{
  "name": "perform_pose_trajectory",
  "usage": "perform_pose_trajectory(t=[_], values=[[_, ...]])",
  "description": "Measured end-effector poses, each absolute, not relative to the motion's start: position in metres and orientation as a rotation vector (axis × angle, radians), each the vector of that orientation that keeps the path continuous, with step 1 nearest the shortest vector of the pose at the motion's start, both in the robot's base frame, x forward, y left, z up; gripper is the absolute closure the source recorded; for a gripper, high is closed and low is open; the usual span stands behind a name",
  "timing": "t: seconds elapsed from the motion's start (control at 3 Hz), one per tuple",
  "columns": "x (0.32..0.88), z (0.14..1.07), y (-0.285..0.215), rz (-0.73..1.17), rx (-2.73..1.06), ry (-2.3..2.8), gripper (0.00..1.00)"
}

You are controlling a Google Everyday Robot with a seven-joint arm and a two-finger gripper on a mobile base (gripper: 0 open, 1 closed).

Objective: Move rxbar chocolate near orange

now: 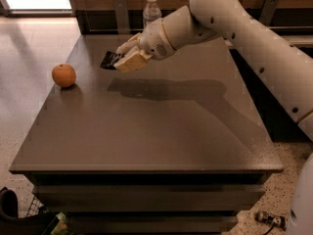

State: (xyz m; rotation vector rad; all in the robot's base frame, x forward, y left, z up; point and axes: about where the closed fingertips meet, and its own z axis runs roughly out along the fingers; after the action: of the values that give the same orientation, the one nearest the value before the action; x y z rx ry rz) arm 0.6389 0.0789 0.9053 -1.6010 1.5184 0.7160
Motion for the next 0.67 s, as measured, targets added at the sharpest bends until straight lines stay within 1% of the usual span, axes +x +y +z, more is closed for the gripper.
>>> perform_pose_trajectory(t=[0.33,0.67], values=[[0.651,0.905,0.116,0.778,-1.667,1.487,1.00],[0.657,0.909,0.138,0.795,-1.688,1.470,1.00]])
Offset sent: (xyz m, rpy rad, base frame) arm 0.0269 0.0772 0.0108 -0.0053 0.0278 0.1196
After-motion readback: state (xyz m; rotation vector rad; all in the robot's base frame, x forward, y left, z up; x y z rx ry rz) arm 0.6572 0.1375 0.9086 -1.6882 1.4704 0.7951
